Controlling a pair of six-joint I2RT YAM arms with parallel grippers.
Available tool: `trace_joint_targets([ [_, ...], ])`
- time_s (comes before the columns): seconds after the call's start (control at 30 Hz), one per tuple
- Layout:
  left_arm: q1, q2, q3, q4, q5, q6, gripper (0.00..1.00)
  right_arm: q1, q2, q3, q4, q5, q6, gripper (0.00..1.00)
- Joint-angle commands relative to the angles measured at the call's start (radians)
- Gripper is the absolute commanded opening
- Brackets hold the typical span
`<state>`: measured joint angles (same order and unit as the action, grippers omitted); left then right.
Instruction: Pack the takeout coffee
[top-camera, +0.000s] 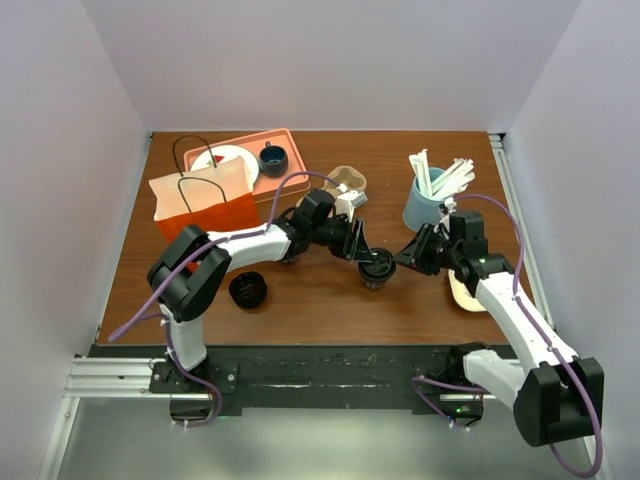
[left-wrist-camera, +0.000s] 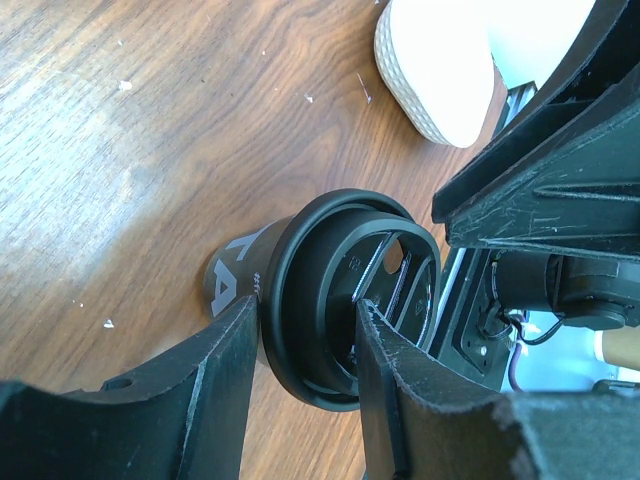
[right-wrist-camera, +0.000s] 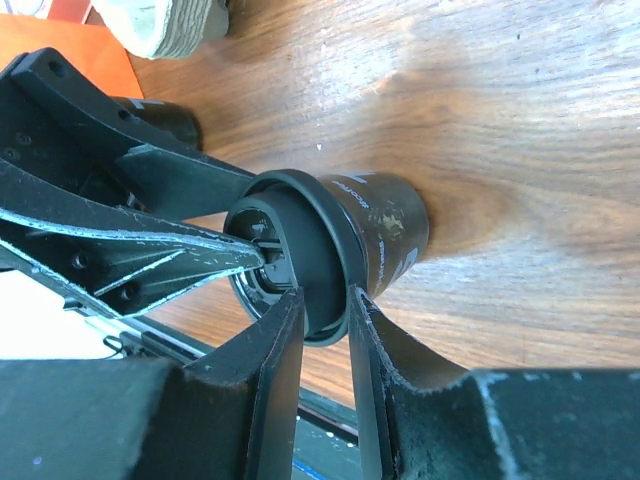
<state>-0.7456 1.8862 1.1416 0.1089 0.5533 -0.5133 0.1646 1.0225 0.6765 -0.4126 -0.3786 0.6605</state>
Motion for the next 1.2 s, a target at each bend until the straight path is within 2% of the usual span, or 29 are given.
trace_joint_targets([
  [0.0, -0.023, 0.157, -0.103, -0.351, -0.220, 0.105, 0.39, 0.001, 0.030, 0.047, -0.009, 0.029, -0.036, 0.29],
  [0.2, -0.023, 0.163, -0.095, -0.356, -0.219, 0.111, 0.39, -0.005, 0.106, 0.044, 0.041, 0.035, -0.079, 0.30],
  [0.33, -0.023, 0.165, -0.091, -0.364, -0.219, 0.114, 0.39, -0.007, 0.149, 0.025, 0.092, -0.014, -0.101, 0.29],
  [0.6, -0.023, 0.171, -0.080, -0.377, -0.227, 0.122, 0.39, -0.028, 0.177, -0.104, 0.159, -0.094, -0.064, 0.20],
  [0.83, -0.023, 0.182, -0.098, -0.371, -0.243, 0.111, 0.39, -0.030, 0.180, -0.178, 0.094, -0.002, 0.001, 0.15],
  [1.17, -0.023, 0.191, -0.115, -0.361, -0.270, 0.091, 0.38, -0.030, 0.126, -0.256, 0.009, 0.118, 0.054, 0.13],
])
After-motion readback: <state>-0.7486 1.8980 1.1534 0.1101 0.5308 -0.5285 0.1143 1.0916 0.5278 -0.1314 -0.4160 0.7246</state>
